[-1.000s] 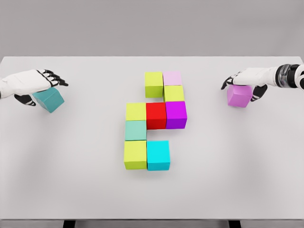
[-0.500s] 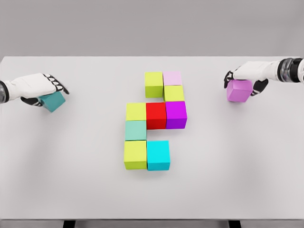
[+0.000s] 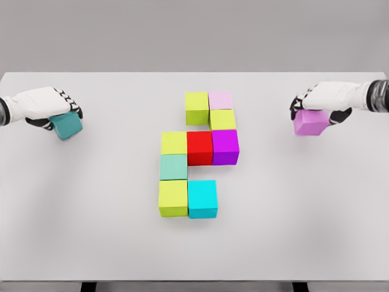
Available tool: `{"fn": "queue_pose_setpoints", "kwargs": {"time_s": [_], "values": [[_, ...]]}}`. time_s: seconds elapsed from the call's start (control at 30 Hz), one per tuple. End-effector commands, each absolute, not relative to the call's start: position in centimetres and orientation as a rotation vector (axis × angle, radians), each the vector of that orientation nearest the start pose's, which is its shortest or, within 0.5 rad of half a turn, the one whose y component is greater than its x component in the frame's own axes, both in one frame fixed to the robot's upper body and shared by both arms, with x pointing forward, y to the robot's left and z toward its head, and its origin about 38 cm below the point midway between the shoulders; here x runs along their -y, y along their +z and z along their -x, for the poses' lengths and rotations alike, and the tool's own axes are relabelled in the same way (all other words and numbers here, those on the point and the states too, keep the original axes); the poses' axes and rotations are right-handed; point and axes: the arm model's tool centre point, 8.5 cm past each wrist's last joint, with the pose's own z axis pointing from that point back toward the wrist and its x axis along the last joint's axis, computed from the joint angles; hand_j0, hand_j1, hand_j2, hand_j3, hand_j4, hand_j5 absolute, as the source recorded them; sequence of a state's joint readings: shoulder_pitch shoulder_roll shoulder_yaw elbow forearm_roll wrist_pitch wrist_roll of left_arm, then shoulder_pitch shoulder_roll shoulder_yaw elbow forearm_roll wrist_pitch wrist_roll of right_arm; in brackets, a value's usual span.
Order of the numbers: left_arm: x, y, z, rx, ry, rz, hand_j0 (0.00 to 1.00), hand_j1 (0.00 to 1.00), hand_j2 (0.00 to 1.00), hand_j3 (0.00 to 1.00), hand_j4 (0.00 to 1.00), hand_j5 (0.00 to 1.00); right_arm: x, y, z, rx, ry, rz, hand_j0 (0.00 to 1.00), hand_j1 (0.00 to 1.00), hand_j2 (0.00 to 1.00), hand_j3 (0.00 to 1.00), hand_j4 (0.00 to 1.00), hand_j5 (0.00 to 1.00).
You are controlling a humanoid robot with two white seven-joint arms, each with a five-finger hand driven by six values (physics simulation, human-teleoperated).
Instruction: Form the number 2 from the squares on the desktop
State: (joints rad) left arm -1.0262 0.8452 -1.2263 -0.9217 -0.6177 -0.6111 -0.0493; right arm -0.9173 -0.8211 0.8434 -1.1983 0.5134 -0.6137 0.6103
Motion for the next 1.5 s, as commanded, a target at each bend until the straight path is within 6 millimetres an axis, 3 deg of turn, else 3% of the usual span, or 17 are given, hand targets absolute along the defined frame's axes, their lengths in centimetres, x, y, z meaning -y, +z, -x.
{"fn": "queue_pose_setpoints", "kwargs": {"time_s": [0.0, 0.2, 0.57, 0.67, 0.83, 1.1, 1.33, 1.4, 1.43, 1.47], "values": [[-39.4, 17.8, -49.3, 1.090, -2.161, -0.728, 0.66, 0.66, 0.66, 0.66, 0.66, 0.66, 34.0, 24.2, -47.1, 1.054, 2.270, 0.557, 0.69, 0.69, 0.69, 0.69, 0.69, 0.69], [-39.0, 18.0, -49.8, 1.100, -2.152, -0.735, 0.66, 0.66, 0.66, 0.66, 0.66, 0.66, 33.6, 24.6, -44.3, 1.073, 2.337, 0.528, 0.69, 0.69, 0.69, 0.69, 0.69, 0.69], [-36.8, 18.7, -52.0, 1.134, -2.136, -0.752, 0.66, 0.66, 0.66, 0.66, 0.66, 0.66, 29.8, 22.5, -39.0, 1.128, 2.493, 0.387, 0.69, 0.69, 0.69, 0.69, 0.69, 0.69], [-35.8, 19.3, -52.6, 1.158, -2.138, -0.759, 0.66, 0.66, 0.66, 0.66, 0.66, 0.66, 29.6, 23.2, -37.0, 1.154, 2.516, 0.341, 0.69, 0.69, 0.69, 0.69, 0.69, 0.69], [-34.0, 19.8, -53.8, 1.187, -2.136, -0.764, 0.66, 0.66, 0.66, 0.66, 0.66, 0.66, 29.4, 23.6, -36.6, 1.200, 2.480, 0.286, 0.69, 0.69, 0.69, 0.69, 0.69, 0.69], [-30.0, 20.7, -55.6, 1.246, -2.144, -0.757, 0.66, 0.66, 0.66, 0.66, 0.66, 0.66, 25.8, 21.3, -36.2, 1.297, 2.479, 0.174, 0.69, 0.69, 0.69, 0.69, 0.69, 0.69], [-26.8, 21.2, -56.1, 1.310, -2.161, -0.736, 0.66, 0.66, 0.66, 0.66, 0.66, 0.66, 25.0, 21.3, -36.3, 1.325, 2.477, 0.160, 0.70, 0.70, 0.70, 0.70, 0.70, 0.70], [-26.0, 21.0, -56.2, 1.320, -2.170, -0.726, 0.66, 0.66, 0.66, 0.66, 0.66, 0.66, 25.1, 21.2, -36.3, 1.324, 2.477, 0.158, 0.75, 0.75, 0.75, 0.75, 0.75, 0.75], [-25.3, 20.9, -56.2, 1.332, -2.175, -0.717, 0.66, 0.66, 0.66, 0.66, 0.66, 0.66, 25.1, 21.1, -36.2, 1.322, 2.475, 0.156, 0.91, 0.91, 0.91, 0.91, 0.91, 0.91], [-25.3, 20.9, -56.2, 1.332, -2.175, -0.717, 0.66, 0.66, 0.66, 0.66, 0.66, 0.66, 25.1, 21.1, -36.2, 1.322, 2.475, 0.156, 0.91, 0.91, 0.91, 0.91, 0.91, 0.91]]}}
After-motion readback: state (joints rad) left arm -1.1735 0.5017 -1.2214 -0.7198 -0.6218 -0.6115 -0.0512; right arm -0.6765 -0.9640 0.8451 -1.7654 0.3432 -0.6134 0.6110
